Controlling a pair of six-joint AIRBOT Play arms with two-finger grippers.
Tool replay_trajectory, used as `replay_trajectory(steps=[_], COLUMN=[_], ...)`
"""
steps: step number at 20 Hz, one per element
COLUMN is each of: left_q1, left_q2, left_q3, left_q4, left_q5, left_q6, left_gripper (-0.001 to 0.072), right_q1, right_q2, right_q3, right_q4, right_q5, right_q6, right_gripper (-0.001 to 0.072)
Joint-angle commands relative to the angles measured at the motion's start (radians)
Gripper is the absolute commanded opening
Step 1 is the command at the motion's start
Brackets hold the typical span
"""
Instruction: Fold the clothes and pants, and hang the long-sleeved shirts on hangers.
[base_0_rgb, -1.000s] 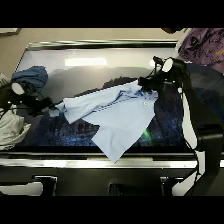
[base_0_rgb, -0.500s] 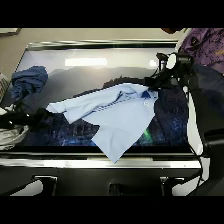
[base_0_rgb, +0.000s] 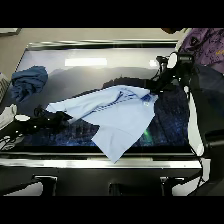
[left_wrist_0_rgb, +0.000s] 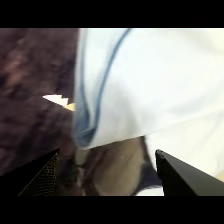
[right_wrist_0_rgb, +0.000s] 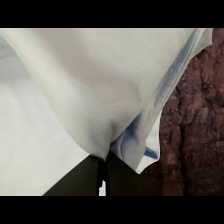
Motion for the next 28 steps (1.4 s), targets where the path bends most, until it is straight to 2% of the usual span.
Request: replay_trajectory(steps=[1,2,3,5,6,7,9,12,14,19,21,25,28], left_q1=[-0.038,-0.038,-0.038,-0.038,-0.038,-0.038,-0.038,-0.022,0.016,0.154,0.198,0.243,0.243], left_q2=[-0.036,-0.040,-0.044,-0.062,-0.074,-0.086,-0.093,-0.078,-0.039,0.115,0.162,0.315,0.484], left_q3=[0.012,0.015,0.018,0.018,0.018,0.018,0.020,0.095,0.210,0.659,0.843,1.108,1.132], left_q4=[-0.022,-0.029,-0.028,-0.028,-0.029,-0.031,-0.054,-0.069,-0.063,-0.034,0.014,0.311,0.563], left_q5=[0.095,0.113,0.125,0.137,0.137,0.135,0.135,0.089,0.035,-0.101,-0.194,-0.361,-0.385], left_q6=[0.002,0.002,0.002,0.002,-0.002,-0.002,0.001,0.006,0.006,-0.004,-0.031,-0.104,-0.175], left_gripper=[0.0694,0.0667,0.0575,0.0575,0.0522,0.0389,0.0035,0.0022,0.0021,0.0020,0.0020,0.0020,0.0021], right_q1=[0.002,0.002,0.002,0.002,0.002,0.002,0.002,0.002,0.001,0.001,0.001,0.001,0.001], right_q2=[0.003,0.006,0.011,0.023,0.031,0.039,0.057,0.098,0.151,0.429,0.566,0.857,1.046], right_q3=[0.000,0.000,0.000,0.000,0.000,0.000,0.000,0.000,0.002,0.002,0.002,0.002,0.001], right_q4=[-0.001,0.000,0.000,-0.001,-0.001,-0.001,-0.002,-0.011,-0.079,-0.266,-0.277,-0.277,-0.282], right_q5=[0.016,0.016,0.015,0.015,0.014,0.013,0.008,-0.021,-0.080,-0.240,-0.257,-0.225,-0.172], right_q6=[0.000,0.001,0.001,0.000,0.000,0.000,0.000,-0.001,-0.005,0.035,0.034,0.036,0.057], right_gripper=[0.0030,0.0030,0.0030,0.0030,0.0030,0.0030,0.0030,0.0029,0.0029,0.0029,0.0029,0.0029,0.0029])
